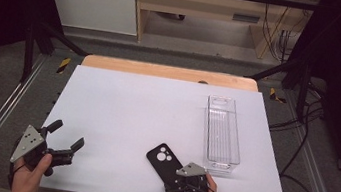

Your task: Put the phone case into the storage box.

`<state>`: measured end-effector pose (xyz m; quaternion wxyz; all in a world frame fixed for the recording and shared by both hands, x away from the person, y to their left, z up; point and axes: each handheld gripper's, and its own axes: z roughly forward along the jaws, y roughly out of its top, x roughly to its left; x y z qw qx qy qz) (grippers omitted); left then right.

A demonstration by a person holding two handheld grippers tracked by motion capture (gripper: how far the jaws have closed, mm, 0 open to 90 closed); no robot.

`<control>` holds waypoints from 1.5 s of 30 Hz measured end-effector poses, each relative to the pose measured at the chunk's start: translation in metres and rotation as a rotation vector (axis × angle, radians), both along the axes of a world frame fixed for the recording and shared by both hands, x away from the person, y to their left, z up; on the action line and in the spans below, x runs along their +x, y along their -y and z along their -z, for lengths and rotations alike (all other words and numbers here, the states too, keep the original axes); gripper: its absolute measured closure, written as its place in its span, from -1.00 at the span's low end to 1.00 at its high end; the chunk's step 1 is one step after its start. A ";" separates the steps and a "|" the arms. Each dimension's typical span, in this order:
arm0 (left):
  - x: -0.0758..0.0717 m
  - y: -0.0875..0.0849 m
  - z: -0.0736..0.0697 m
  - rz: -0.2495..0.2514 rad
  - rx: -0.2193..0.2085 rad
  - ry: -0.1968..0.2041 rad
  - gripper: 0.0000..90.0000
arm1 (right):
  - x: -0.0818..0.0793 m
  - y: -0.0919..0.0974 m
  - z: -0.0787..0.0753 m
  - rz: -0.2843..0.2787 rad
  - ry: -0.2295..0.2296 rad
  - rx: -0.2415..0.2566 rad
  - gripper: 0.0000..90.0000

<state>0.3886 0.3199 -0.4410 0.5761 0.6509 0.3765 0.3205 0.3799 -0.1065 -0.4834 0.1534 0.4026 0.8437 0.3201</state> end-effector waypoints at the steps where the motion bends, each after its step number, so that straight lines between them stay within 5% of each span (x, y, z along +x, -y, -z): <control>1: 0.000 0.000 0.000 0.001 0.000 -0.001 -0.96 | 0.000 0.000 0.000 0.000 0.001 -0.001 -0.72; 14: 0.002 0.003 0.000 0.014 0.005 -0.022 -0.96 | 0.001 0.002 -0.004 0.007 -0.019 0.023 -0.64; 27: -0.002 0.011 -0.004 0.052 -0.034 -0.053 -0.96 | -0.005 -0.001 -0.025 -0.004 0.101 0.072 -0.63; 28: -0.002 0.016 -0.009 0.069 -0.064 -0.048 -0.96 | -0.005 -0.003 -0.031 -0.005 0.133 0.068 -0.63; 34: 0.006 0.038 -0.030 0.133 -0.084 -0.047 -0.96 | 0.002 -0.016 -0.044 -0.009 0.213 0.081 -0.63; 41: 0.042 0.078 -0.074 0.200 -0.094 -0.027 -0.95 | 0.035 -0.042 -0.069 -0.012 0.331 0.115 -0.63; 45: 0.049 0.088 -0.079 0.207 -0.099 -0.026 -0.95 | 0.046 -0.045 -0.072 0.004 0.367 0.134 -0.63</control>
